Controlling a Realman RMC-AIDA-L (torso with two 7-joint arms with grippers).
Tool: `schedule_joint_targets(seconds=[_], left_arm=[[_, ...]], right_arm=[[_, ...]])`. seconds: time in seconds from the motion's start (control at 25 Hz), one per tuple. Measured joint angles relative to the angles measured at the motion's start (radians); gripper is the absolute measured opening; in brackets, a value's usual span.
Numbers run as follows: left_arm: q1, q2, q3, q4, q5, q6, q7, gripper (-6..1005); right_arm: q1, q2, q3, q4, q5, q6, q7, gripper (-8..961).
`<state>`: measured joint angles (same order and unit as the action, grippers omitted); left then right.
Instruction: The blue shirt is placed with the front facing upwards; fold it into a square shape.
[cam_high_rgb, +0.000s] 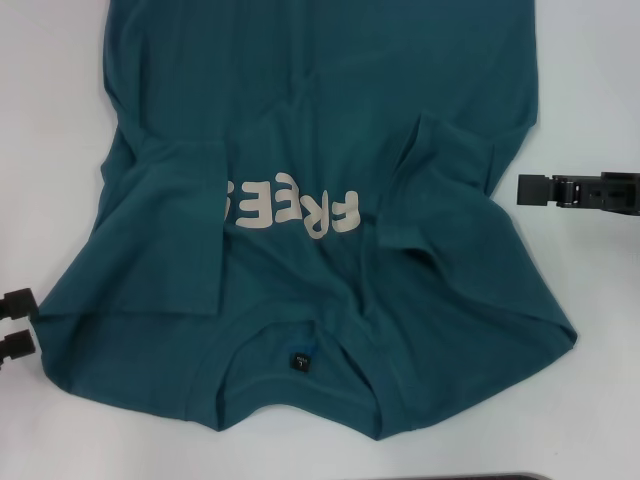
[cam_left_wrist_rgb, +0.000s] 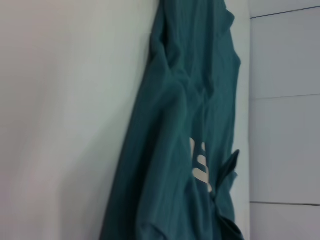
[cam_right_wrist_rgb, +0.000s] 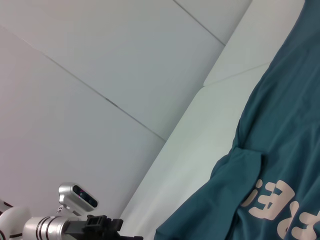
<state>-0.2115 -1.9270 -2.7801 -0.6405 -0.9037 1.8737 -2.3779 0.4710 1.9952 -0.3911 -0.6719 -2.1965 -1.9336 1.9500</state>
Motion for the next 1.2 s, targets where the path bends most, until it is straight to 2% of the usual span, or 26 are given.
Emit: schedule_joint_targets(seconds=[0.28, 0.56, 0.8, 1.2], left_arm=[[0.011, 0.008, 0.000, -0.009, 0.019, -0.034, 0.051, 784], [0.012, -0.009, 0.001, -0.012, 0.027, -0.055, 0.206, 781], [0.014, -0.016, 0.000, -0.012, 0.050, -0.095, 0.218, 781], [-0.009, -0.043, 0.017, -0.011, 0.055, -0.137, 0.223, 782]], right_arm=[[-0.003, -0.002, 0.000, 0.000, 0.000, 0.000, -0.008, 812], [-0.005, -0.005, 0.001, 0.000, 0.000, 0.001, -0.006, 808], [-0.004, -0.006, 0.004, 0.000, 0.000, 0.001, -0.001, 805], [-0.006, -0.009, 0.017, 0.000, 0.000, 0.003, -0.001, 799]])
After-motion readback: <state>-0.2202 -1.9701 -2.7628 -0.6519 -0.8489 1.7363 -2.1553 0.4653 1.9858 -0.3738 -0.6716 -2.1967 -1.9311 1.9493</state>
